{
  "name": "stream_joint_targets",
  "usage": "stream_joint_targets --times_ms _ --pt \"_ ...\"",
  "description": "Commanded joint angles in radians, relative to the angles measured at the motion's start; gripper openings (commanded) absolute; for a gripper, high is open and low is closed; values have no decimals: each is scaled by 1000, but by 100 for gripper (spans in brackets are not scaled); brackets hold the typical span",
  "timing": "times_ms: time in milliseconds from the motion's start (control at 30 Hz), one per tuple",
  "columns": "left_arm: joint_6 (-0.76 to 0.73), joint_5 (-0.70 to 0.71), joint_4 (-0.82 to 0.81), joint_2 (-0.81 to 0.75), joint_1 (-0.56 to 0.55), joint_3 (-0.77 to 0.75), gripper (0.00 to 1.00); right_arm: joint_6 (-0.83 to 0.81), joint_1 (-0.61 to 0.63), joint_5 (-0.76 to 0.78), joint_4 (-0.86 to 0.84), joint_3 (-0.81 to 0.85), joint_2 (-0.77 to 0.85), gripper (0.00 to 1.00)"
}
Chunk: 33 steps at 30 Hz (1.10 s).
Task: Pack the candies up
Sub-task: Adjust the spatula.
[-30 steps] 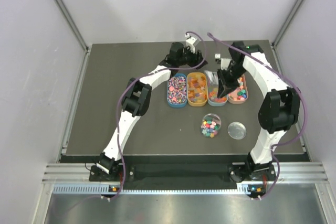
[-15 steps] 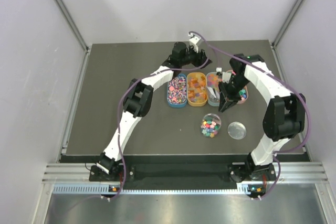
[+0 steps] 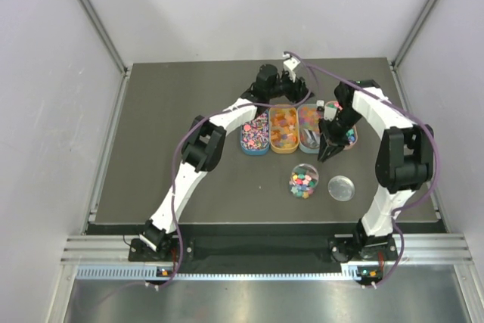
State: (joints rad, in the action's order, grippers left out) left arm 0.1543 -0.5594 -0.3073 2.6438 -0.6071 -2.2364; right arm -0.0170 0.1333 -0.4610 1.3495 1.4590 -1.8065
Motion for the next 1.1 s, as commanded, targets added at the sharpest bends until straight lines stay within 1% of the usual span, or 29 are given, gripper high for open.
stream_joint_targets --times_ms 0,100,267,467,633,667,733,767,833,933,967,1067 --pt "-24 0 -56 -15 12 -8 64 -8 -15 -45 102 -18 -23 0" --pt "-22 4 -65 7 12 -25 65 -9 -31 -53 105 -40 -37 0" --pt "-16 -3 -75 38 12 -43 65 -9 -34 -53 103 -25 -65 0" --pt "17 -14 -104 88 7 -52 66 -8 -31 -47 100 55 -129 0" --pt "59 1 -148 134 6 -95 65 -3 -20 -28 94 110 -169 0" --pt "62 0 -151 136 4 -94 65 -1 -20 -25 82 150 -178 0" --pt "73 28 -156 114 9 -59 65 -11 -20 -13 79 210 -182 0" --pt "100 35 -177 81 12 -39 65 -26 -18 -4 79 275 -179 0" --pt "125 39 -194 48 23 -3 65 -40 -11 31 82 316 -163 0" --pt "156 29 -182 10 32 -11 66 -29 -6 64 71 301 -116 0" --pt "157 4 -171 1 32 -15 66 -26 -6 65 63 281 -100 0" --pt "183 -20 -177 -24 32 9 66 -35 -3 67 59 282 -96 0"
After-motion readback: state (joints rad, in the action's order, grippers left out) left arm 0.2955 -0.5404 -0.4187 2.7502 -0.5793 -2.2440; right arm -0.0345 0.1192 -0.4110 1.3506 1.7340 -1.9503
